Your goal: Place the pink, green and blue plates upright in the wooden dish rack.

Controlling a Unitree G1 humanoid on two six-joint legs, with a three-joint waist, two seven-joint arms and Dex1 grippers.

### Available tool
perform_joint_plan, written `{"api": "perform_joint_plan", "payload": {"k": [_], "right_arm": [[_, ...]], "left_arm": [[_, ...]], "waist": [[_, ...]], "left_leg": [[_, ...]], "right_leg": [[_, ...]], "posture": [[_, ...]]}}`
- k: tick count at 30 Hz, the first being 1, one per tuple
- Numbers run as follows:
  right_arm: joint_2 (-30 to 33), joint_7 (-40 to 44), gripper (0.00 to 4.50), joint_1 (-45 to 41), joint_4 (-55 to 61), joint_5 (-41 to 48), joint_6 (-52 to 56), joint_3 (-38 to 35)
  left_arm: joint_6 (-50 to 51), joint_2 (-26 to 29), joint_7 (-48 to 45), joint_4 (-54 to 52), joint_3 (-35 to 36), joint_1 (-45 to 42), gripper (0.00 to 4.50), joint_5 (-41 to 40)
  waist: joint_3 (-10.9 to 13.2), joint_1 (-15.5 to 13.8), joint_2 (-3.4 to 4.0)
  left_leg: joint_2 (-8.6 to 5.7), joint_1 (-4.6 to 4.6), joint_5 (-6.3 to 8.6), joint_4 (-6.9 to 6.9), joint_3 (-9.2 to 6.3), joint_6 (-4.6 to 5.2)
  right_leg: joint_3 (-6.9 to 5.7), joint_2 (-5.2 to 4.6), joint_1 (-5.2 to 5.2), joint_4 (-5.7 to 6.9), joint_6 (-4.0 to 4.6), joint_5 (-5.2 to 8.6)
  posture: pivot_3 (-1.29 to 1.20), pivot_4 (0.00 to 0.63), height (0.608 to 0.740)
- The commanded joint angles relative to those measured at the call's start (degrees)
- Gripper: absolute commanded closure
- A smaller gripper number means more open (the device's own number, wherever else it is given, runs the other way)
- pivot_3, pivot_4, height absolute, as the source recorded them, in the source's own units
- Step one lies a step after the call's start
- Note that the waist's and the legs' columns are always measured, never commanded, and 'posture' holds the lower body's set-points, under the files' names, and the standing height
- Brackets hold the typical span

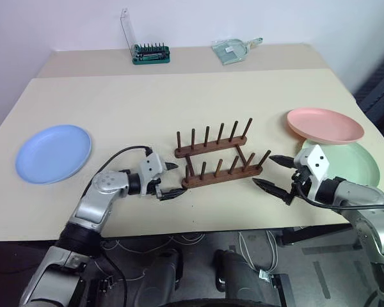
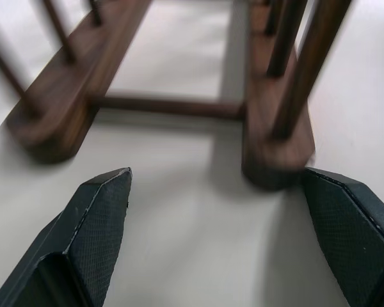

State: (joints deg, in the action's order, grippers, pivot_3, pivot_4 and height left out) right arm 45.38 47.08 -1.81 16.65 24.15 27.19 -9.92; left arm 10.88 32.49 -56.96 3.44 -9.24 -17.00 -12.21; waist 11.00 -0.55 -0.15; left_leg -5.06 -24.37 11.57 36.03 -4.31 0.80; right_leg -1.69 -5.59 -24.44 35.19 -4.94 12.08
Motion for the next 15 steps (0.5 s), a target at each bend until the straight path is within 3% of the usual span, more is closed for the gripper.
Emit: {"api": "perform_joint_plan", "payload": {"k": [1,8,15], "right_arm": [[2.22,2.31,0.89,1.97,-0.04,-0.87,-0.44,-0.58],[2.29,4.01,4.47,2.1,1.49,-1.77,-0.01,2.42],[-0.45,0.1,4.47,-2.69,2.11,-7.02,1.17,10.7]], "left_arm": [[4.56,3.24,-1.76,-5.69,3.18,4.5,0.96,-3.59],[9.5,4.77,-2.23,-16.96,0.79,10.17,4.5,-5.69],[10.89,-0.61,4.71,-15.43,-5.05,7.4,4.5,0.24]], "waist": [[0.0,-0.16,0.01],[-0.01,-0.18,0.01],[-0.01,-0.24,0.01]], "left_leg": [[0.0,0.0,0.0,0.0,0.0,0.0],[0.0,-0.01,0.1,0.05,0.01,-0.15],[-0.01,-0.02,0.1,0.04,0.0,-0.15]], "right_leg": [[0.0,0.0,0.0,0.0,0.0,0.0],[0.02,-0.06,0.04,-0.04,0.0,0.02],[0.01,-0.05,0.03,-0.03,0.0,0.02]], "posture": [[0.0,0.15,0.74],[0.0,0.15,0.74],[0.0,0.15,0.74]]}}
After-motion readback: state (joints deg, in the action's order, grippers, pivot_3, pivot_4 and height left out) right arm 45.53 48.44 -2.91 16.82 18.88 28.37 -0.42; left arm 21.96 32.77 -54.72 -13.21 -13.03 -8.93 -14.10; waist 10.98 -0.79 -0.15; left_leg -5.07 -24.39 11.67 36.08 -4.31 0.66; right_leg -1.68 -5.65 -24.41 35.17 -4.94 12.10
